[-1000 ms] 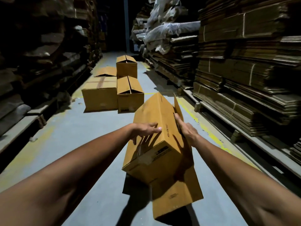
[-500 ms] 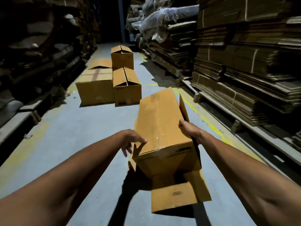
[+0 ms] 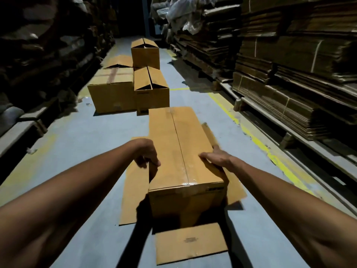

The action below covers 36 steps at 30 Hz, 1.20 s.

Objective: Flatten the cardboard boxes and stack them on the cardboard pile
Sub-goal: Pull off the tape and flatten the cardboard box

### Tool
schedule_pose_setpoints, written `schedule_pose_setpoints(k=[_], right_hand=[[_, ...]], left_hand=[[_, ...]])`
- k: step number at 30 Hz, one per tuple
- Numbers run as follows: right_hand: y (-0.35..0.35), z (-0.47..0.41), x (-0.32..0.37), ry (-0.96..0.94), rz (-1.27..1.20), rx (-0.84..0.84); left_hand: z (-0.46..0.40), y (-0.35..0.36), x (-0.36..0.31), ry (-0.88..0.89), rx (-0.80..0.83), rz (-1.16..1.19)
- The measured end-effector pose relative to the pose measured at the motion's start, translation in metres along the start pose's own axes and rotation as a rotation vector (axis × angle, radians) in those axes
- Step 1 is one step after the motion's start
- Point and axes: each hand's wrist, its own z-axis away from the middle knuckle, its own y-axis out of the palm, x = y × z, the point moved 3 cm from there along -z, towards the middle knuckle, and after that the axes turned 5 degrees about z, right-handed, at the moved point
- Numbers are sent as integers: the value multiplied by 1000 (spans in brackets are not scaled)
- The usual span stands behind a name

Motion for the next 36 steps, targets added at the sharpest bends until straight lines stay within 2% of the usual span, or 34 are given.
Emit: schedule_pose_setpoints(k=[2,4,7,10,17,22,27,30,36], right_hand=[[9,-9,10,21,69,-91],[15,-13,20,32,75,-153],[14,-18,33,36,83,-218],[19,-27,48,33,155,-245],[25,-30,66,65,304,-194],[27,-35,64,71,362,-96],[32,-29,63,27,413,-172],[33,-28,63,31,429,-167],[30,-26,64,8,429,-167]], left_hand=[[3,-4,-12,126,-276,-118],[5,3,-26,298,-383,-178],[1,26,-40,449,-248,-247],[-2,42,-45,473,-169,-375],[12,48,-40,626,-189,-300],[17,61,-25,728,-256,-240],[18,72,-17,738,-306,-281],[16,72,-13,735,-266,-307],[12,72,-7,744,-266,-202]])
